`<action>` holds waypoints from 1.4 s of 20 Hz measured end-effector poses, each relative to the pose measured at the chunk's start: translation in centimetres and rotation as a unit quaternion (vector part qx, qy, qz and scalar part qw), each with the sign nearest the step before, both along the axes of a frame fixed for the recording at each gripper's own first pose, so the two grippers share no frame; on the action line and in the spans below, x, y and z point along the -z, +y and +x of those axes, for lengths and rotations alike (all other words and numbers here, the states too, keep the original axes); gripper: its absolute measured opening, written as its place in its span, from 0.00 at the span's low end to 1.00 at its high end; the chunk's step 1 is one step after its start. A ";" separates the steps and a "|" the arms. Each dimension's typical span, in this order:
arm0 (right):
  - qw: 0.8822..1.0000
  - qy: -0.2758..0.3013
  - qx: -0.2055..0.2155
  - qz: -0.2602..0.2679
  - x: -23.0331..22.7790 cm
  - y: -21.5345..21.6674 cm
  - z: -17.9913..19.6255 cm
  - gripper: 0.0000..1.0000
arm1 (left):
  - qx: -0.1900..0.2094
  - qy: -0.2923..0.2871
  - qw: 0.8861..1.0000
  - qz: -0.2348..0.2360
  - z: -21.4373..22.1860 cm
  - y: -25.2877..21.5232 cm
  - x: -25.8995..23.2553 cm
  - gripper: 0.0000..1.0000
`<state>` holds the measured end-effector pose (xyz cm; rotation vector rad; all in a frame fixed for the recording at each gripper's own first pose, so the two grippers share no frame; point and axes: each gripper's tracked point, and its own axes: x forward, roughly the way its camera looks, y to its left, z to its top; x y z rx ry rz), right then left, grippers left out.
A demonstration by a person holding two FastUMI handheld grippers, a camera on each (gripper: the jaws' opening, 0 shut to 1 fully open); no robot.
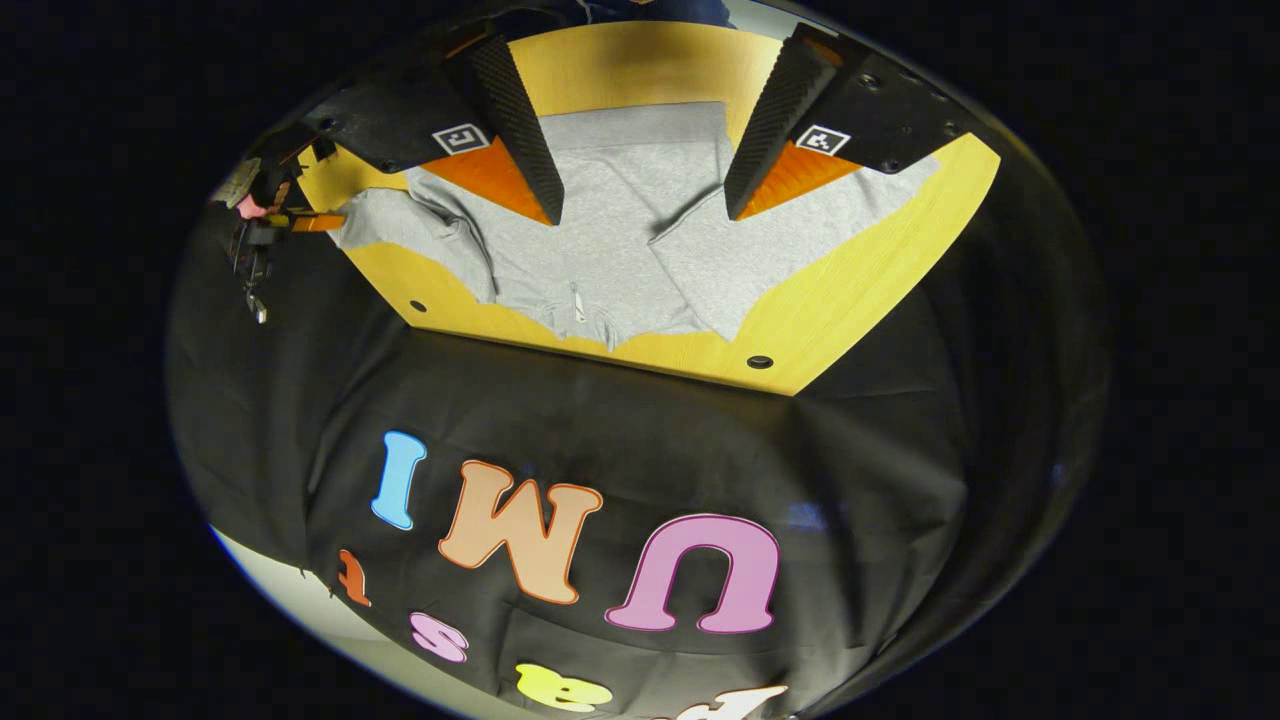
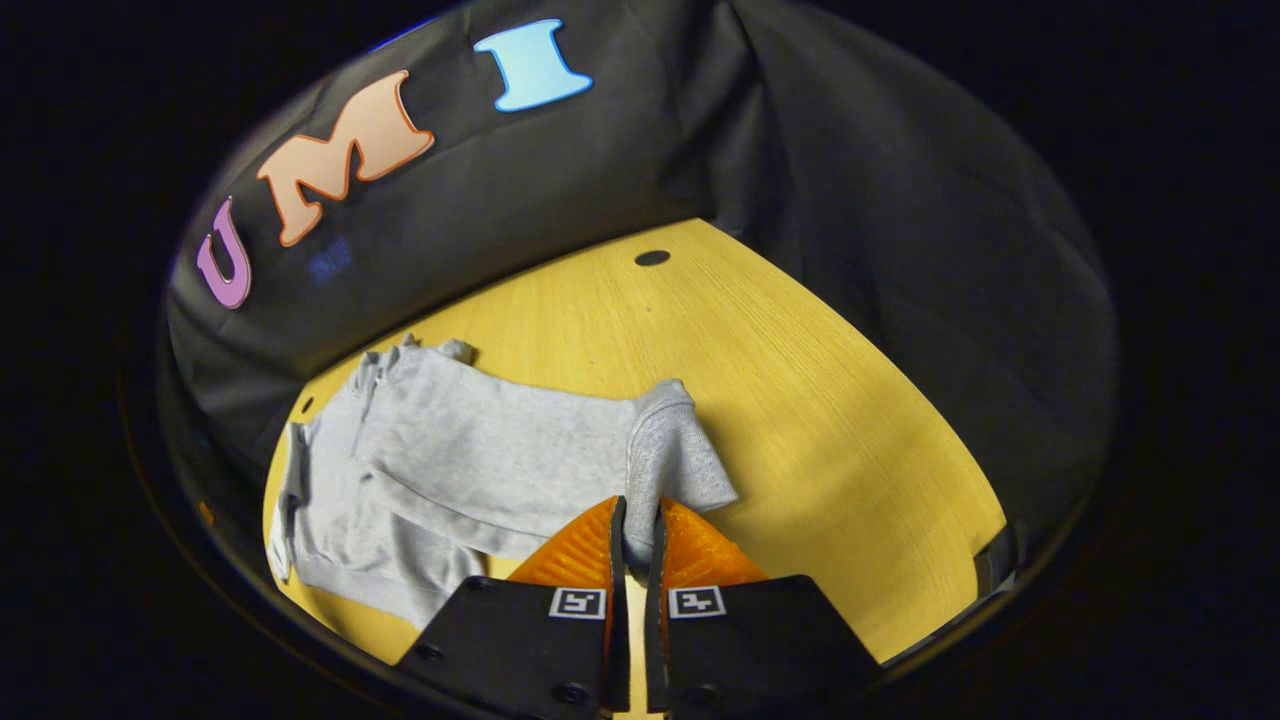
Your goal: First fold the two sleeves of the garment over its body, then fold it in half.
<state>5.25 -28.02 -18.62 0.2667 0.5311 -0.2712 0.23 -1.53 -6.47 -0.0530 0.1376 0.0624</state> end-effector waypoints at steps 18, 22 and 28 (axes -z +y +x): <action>0.974 -0.142 -0.168 0.056 -13.1 31.1 14.0 0.08 | 0.006 0.008 1.000 0.000 1.1 11.3 -1.3 0.95; 0.954 -0.157 -0.226 0.115 -12.7 39.1 15.5 0.08 | -0.013 0.009 1.000 -0.021 0.5 12.9 -0.7 0.94; 0.928 -0.138 -0.297 0.178 -9.3 50.0 17.1 0.08 | -0.065 0.021 0.997 -0.033 -1.7 16.7 1.8 0.94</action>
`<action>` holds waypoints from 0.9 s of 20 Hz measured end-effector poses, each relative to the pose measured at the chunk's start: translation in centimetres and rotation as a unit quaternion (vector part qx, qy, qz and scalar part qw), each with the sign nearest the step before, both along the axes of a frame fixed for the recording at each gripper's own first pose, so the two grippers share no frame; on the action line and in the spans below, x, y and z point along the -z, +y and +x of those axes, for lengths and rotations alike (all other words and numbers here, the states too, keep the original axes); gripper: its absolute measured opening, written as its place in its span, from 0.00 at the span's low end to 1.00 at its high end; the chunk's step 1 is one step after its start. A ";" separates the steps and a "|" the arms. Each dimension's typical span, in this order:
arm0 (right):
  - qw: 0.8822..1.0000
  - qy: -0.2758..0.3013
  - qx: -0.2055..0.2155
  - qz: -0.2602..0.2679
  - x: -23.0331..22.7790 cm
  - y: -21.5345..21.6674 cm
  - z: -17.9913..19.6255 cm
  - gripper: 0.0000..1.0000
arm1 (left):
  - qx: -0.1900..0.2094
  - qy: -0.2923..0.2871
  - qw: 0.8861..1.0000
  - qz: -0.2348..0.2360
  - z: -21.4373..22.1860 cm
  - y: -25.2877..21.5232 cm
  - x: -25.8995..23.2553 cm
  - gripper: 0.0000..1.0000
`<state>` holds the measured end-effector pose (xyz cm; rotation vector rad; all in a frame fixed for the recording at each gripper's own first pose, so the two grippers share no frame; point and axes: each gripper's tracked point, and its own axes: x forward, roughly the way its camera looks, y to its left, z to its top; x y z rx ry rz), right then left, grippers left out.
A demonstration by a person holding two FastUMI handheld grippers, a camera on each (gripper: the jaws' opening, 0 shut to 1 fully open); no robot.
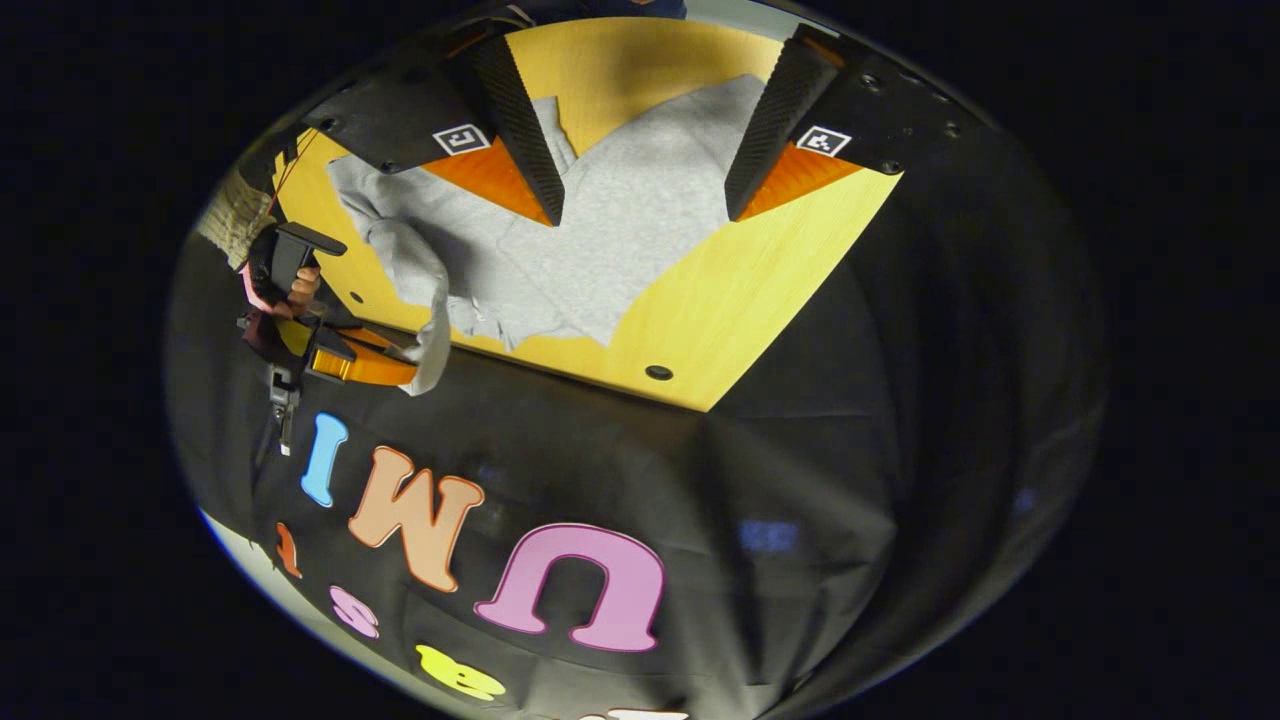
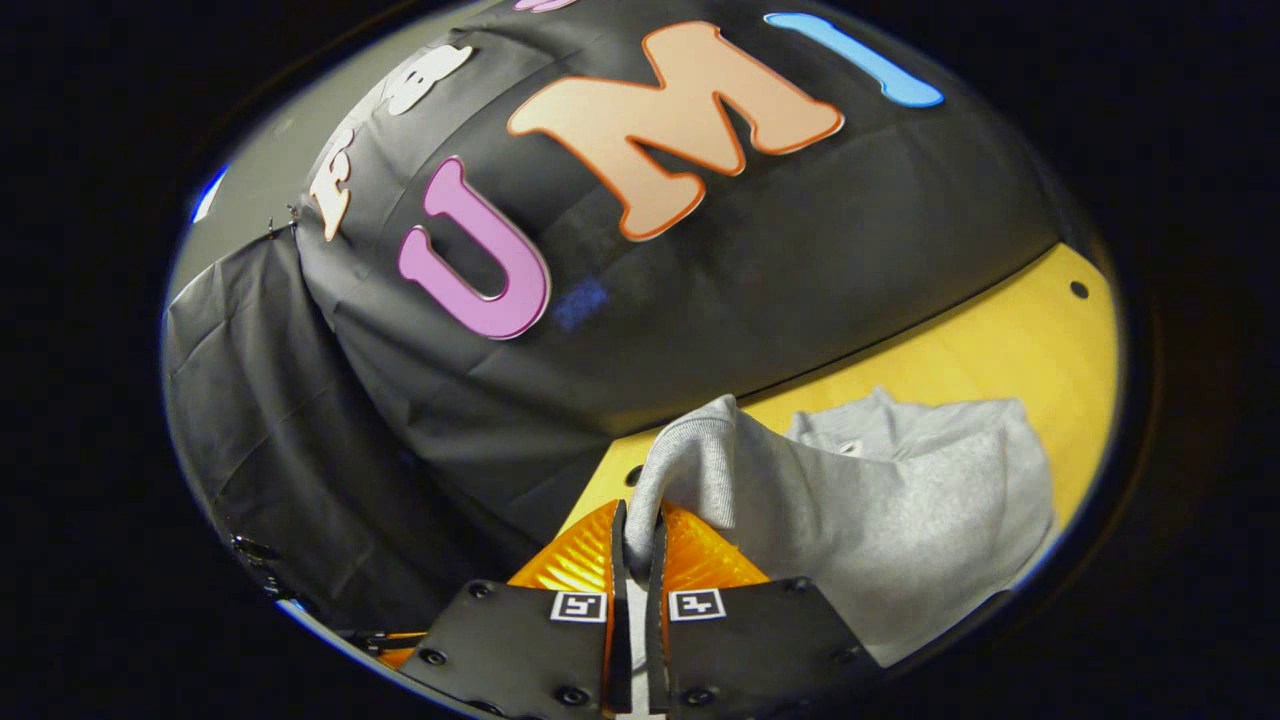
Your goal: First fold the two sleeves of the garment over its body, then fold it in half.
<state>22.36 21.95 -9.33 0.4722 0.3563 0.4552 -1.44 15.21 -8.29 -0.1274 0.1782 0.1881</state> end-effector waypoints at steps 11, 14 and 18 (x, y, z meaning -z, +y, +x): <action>0.994 0.079 -0.008 -0.077 9.9 4.6 0.4 0.59 | -0.073 0.053 0.994 -0.062 -4.4 4.6 6.4 0.95; 0.993 0.059 0.005 -0.102 8.9 3.4 0.3 0.96 | -0.077 0.067 0.993 -0.064 -4.3 5.2 7.7 0.95; 0.990 0.026 0.041 -0.131 6.9 0.9 0.5 0.98 | -0.079 0.094 0.991 -0.055 -3.6 6.2 9.6 0.95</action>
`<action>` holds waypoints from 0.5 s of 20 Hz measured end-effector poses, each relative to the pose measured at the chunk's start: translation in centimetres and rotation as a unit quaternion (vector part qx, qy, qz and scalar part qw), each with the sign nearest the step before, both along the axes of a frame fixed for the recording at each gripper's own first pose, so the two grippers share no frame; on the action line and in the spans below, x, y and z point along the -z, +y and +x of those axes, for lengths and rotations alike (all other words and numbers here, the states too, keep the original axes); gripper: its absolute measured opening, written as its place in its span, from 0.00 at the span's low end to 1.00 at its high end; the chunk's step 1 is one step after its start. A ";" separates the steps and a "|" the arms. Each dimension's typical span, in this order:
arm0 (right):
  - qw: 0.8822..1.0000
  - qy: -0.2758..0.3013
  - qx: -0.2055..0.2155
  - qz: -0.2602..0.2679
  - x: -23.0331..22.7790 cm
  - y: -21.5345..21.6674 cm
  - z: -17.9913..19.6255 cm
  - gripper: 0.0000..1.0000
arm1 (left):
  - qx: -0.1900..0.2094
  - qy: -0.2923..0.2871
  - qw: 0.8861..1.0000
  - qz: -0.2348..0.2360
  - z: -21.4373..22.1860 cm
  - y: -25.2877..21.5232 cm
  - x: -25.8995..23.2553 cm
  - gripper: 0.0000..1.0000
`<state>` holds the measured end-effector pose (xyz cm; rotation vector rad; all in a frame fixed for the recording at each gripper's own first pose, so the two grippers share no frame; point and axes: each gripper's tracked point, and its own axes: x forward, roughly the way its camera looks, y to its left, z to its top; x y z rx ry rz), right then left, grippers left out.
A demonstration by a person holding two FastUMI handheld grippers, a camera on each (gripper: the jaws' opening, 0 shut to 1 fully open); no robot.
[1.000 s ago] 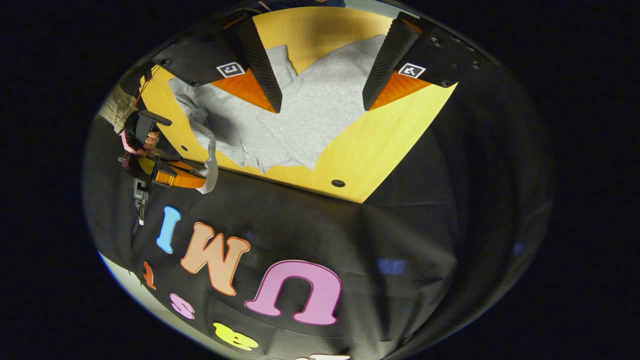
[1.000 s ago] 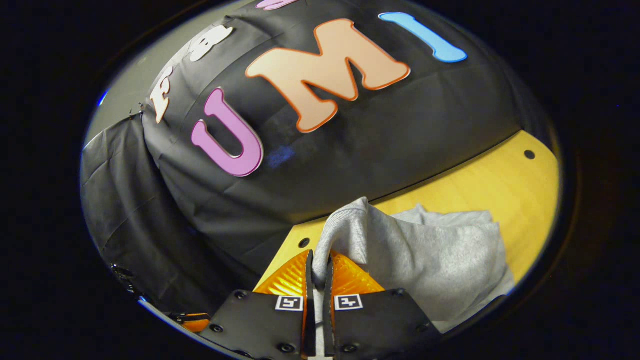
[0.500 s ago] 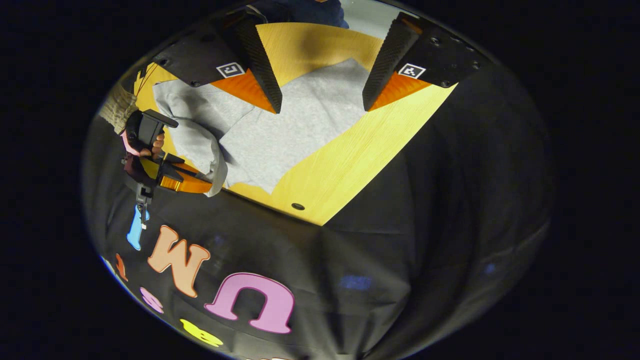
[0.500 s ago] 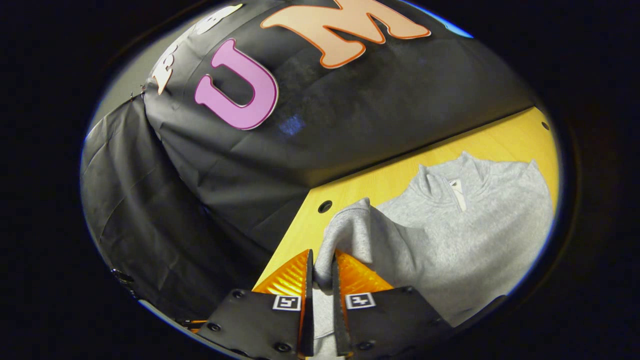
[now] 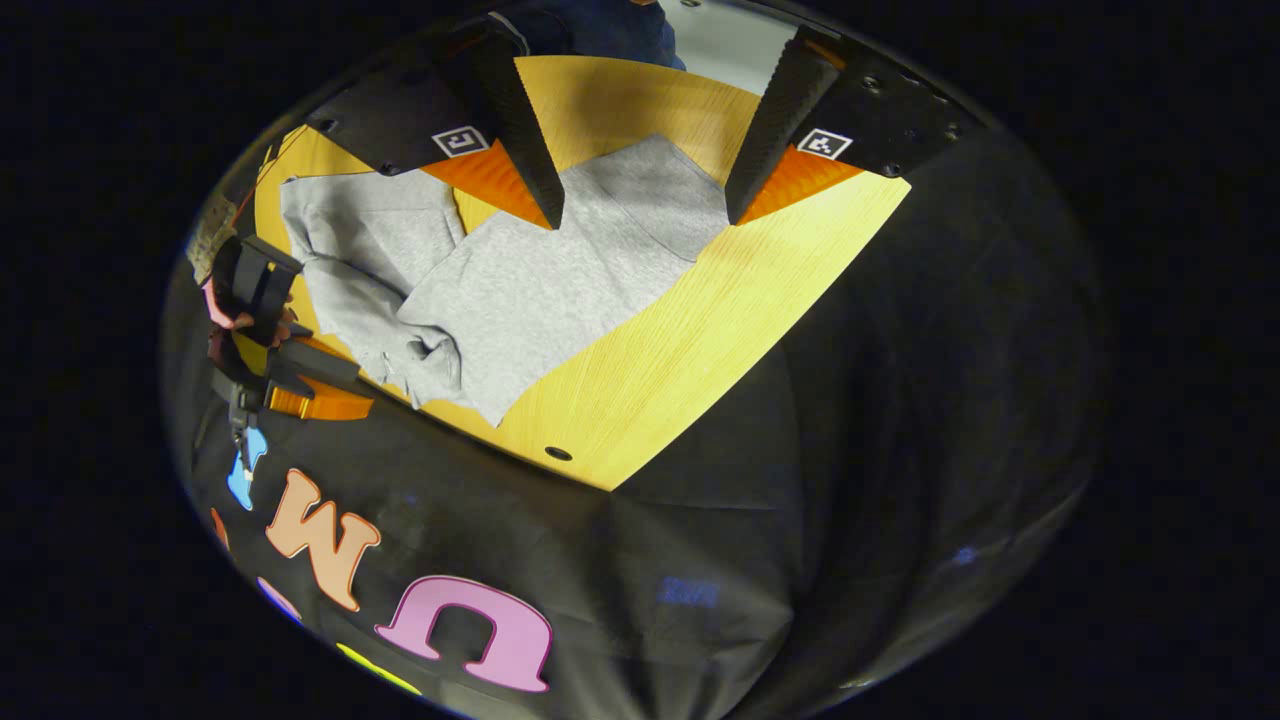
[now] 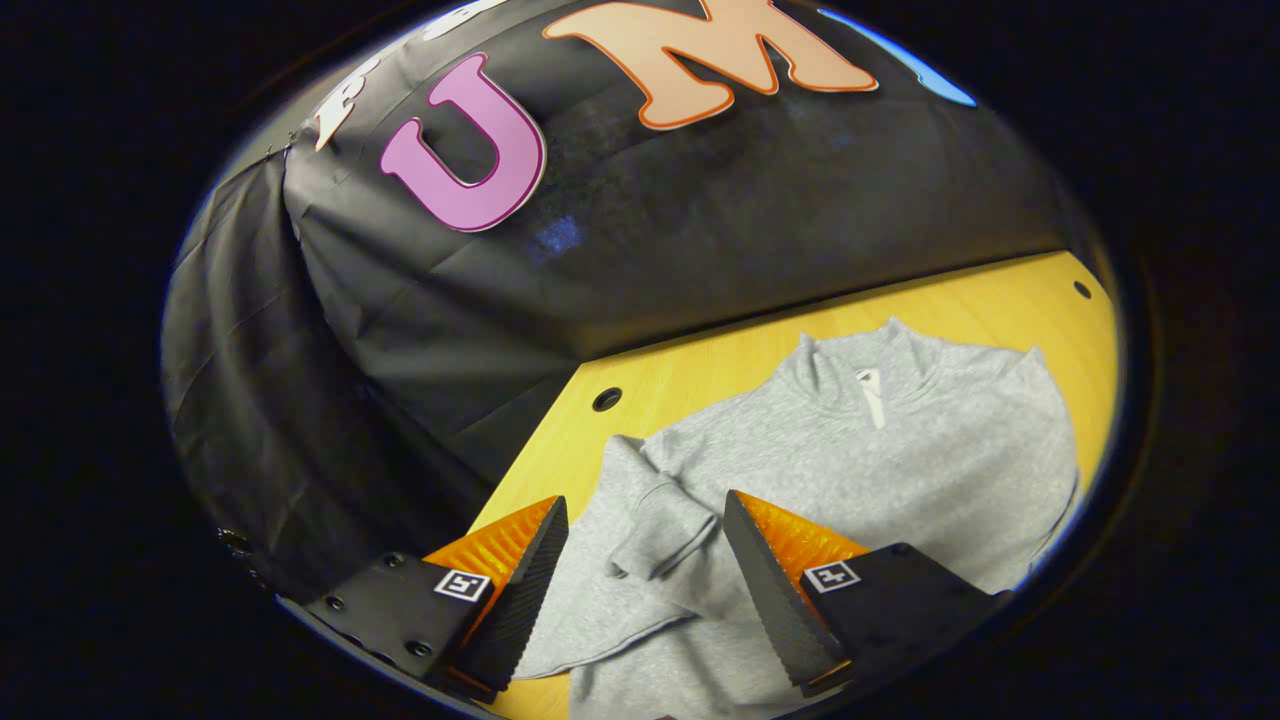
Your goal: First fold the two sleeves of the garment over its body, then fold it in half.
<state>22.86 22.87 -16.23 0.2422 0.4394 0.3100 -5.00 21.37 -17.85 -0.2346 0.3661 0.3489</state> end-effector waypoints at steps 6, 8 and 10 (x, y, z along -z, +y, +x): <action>0.997 -0.042 0.038 -0.061 -2.6 -5.2 -1.0 0.98 | 0.015 0.038 0.999 -0.011 1.6 -0.4 2.6 0.95; 0.995 -0.046 0.046 -0.070 -3.2 -6.6 -1.7 0.98 | 0.013 0.052 0.999 -0.011 1.9 -0.2 3.4 0.98; 0.994 -0.050 0.055 -0.078 -3.9 -8.2 -2.4 0.98 | 0.006 0.067 0.998 0.006 1.7 0.4 4.1 0.95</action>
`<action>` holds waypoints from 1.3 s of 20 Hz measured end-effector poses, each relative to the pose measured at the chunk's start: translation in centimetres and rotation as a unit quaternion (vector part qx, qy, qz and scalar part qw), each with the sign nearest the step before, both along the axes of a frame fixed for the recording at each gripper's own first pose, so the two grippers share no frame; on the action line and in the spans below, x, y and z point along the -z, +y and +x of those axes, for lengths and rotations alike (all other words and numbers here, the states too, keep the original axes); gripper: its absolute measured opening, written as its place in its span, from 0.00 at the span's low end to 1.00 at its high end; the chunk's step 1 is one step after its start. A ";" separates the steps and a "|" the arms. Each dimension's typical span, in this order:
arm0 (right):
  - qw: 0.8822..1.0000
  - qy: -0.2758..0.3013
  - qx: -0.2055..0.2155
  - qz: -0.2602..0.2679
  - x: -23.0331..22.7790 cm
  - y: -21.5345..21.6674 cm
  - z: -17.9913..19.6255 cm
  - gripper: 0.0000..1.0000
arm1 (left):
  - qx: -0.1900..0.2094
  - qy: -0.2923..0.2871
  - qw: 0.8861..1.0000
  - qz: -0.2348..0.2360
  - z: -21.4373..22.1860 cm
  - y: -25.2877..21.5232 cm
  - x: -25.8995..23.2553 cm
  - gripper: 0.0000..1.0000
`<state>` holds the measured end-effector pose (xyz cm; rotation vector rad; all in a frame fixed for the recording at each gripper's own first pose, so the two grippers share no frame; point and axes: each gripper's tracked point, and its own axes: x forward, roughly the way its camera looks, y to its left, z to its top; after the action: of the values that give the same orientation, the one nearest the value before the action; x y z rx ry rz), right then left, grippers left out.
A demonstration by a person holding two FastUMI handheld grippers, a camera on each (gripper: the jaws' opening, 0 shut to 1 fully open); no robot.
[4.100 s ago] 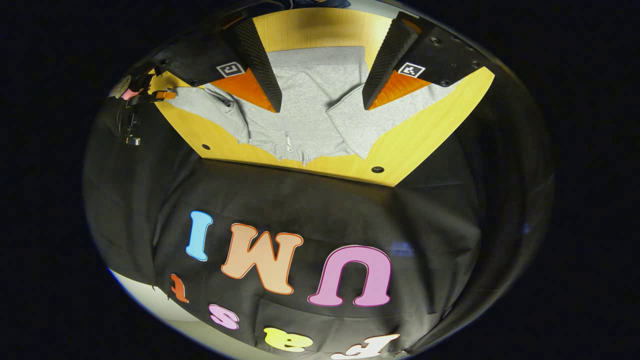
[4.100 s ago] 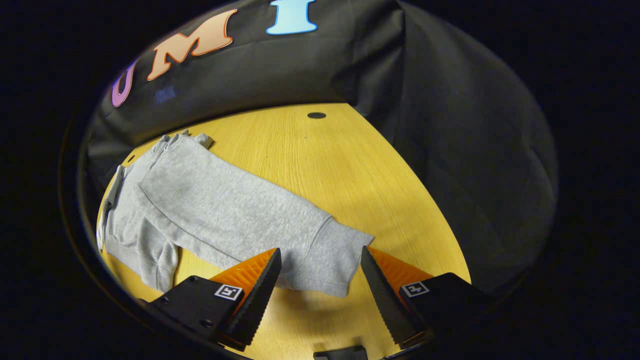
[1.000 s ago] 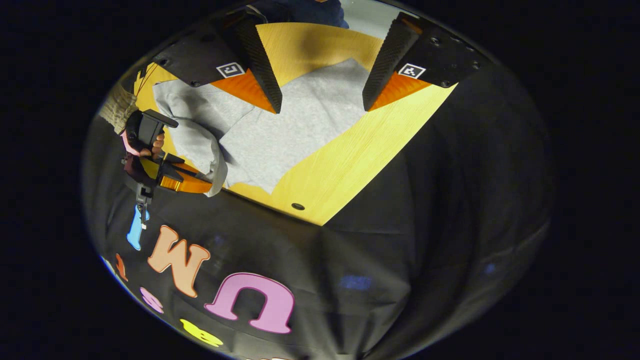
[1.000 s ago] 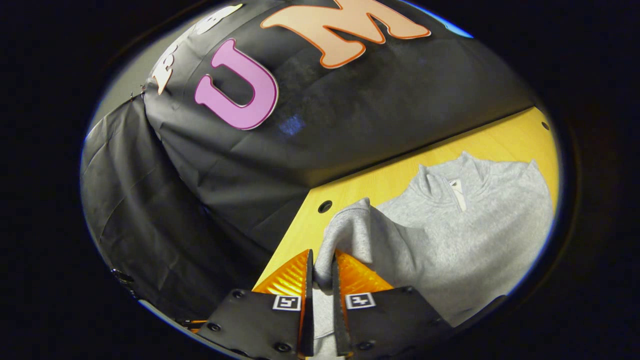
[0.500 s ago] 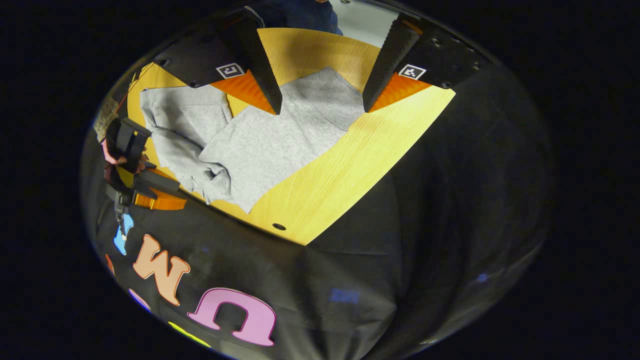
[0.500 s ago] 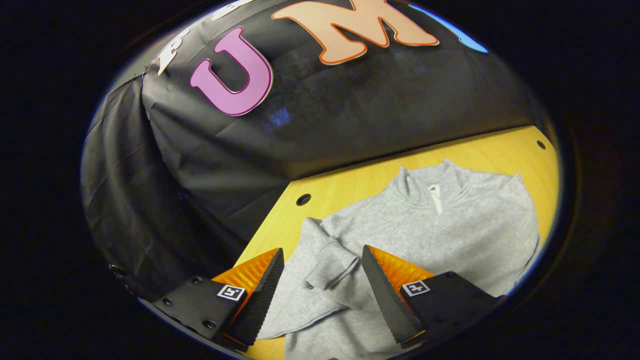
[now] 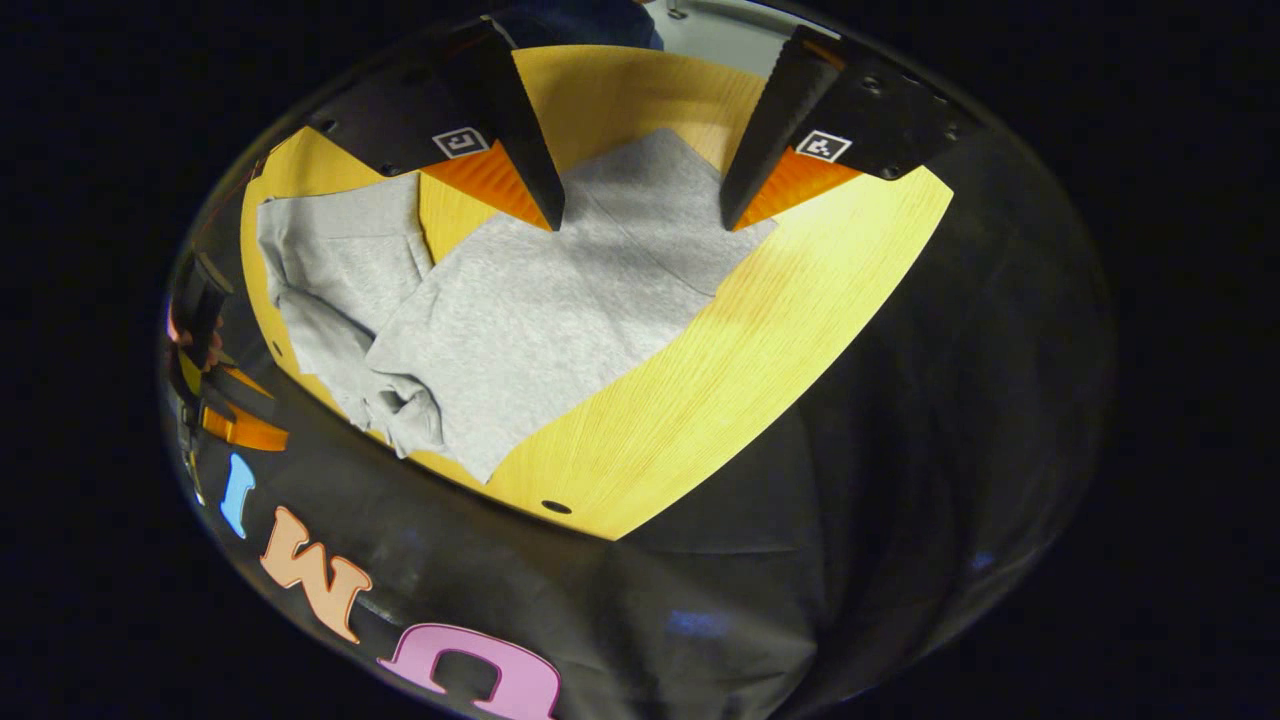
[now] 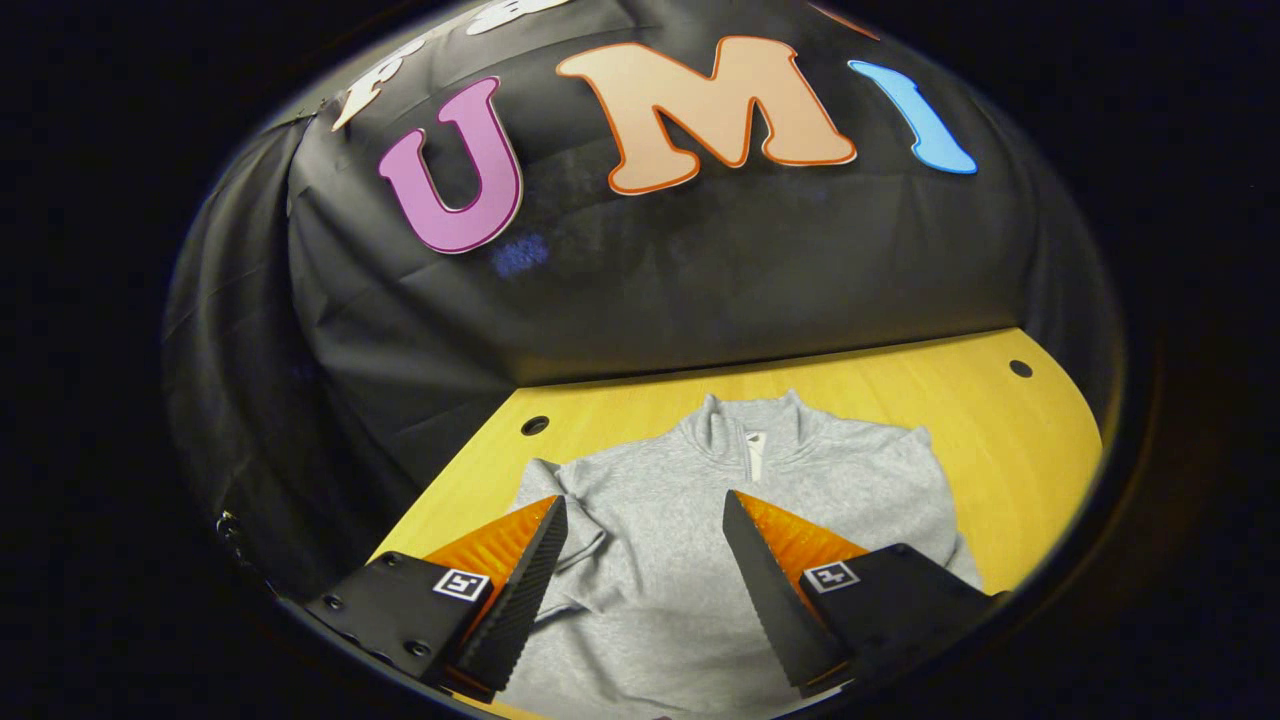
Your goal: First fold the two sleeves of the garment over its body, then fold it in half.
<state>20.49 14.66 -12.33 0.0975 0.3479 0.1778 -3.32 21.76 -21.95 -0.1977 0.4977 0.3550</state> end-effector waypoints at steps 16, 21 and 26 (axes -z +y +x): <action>0.993 -0.029 0.105 -0.050 -4.2 -14.6 -10.6 0.98 | 0.026 0.032 0.993 0.108 3.8 -0.9 0.2 0.10; 0.988 -0.037 0.144 -0.050 -4.7 -17.7 -14.1 0.94 | 0.018 0.039 0.995 0.090 4.0 -1.3 0.1 0.02; 0.983 -0.033 0.171 -0.052 -4.1 -20.2 -16.6 0.98 | 0.040 0.005 0.999 -0.012 5.2 -5.1 -1.9 0.01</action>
<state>3.89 -5.54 -8.22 0.0463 0.2683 -0.1772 1.87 16.67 -20.02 -0.1984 0.5175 0.2718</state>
